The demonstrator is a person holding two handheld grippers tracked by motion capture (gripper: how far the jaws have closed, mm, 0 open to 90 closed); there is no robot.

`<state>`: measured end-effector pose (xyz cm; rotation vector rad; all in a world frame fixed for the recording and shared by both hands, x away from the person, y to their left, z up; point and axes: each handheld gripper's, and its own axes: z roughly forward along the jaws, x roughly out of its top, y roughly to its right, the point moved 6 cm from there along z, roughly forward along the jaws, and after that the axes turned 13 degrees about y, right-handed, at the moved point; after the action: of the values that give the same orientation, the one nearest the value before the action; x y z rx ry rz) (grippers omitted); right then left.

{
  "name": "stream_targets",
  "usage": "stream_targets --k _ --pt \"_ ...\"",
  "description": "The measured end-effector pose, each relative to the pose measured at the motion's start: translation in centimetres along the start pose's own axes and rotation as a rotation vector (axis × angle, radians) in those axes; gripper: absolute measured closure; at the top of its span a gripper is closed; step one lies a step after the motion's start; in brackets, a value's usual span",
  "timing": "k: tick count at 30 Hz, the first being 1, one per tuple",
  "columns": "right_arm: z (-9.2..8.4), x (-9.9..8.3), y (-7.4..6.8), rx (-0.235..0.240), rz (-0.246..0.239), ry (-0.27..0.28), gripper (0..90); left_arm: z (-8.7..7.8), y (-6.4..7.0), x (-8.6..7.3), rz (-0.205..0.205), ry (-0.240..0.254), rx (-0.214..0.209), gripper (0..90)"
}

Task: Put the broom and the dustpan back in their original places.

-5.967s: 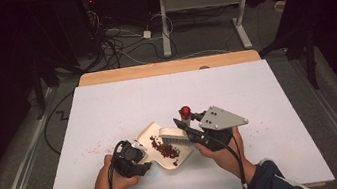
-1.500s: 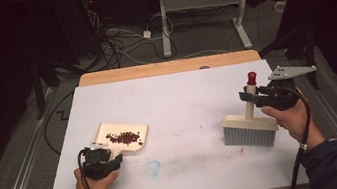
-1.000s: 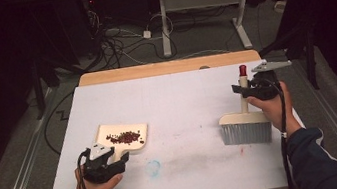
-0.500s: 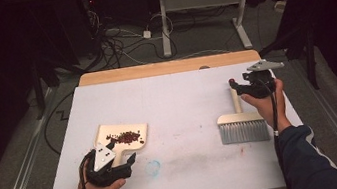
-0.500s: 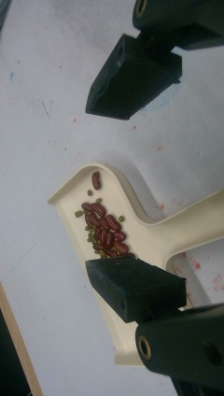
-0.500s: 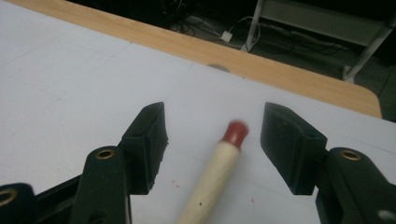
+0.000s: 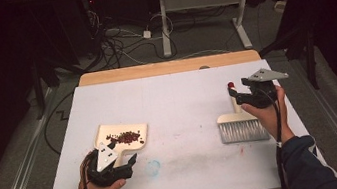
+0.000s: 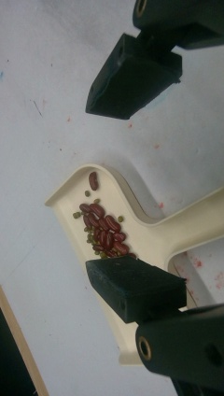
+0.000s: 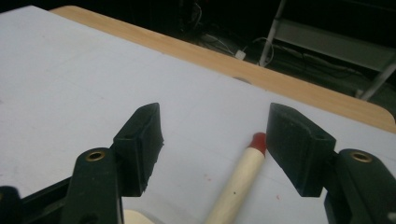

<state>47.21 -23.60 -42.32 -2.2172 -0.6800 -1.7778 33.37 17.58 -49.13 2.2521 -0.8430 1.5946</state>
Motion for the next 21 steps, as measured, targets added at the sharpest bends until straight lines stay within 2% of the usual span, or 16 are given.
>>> stream_targets --k 5,9,12,21 --pt "-1.0 0.6 -1.1 0.044 -0.035 0.021 37.4 0.2 0.1 0.0 0.003 -0.008 -0.008 20.8" --pt "-1.6 0.7 -1.5 0.045 -0.044 0.037 35.3 0.3 0.5 0.0 0.014 -0.007 -0.015 20.9" --pt "-2.0 0.8 -1.8 0.057 -0.035 0.045 34.1 0.4 0.7 -0.1 0.038 -0.017 -0.019 20.9" --pt "-3.1 1.1 -3.0 0.066 -0.085 0.094 29.0 0.6 1.0 -0.2 0.045 -0.021 -0.023 20.9"
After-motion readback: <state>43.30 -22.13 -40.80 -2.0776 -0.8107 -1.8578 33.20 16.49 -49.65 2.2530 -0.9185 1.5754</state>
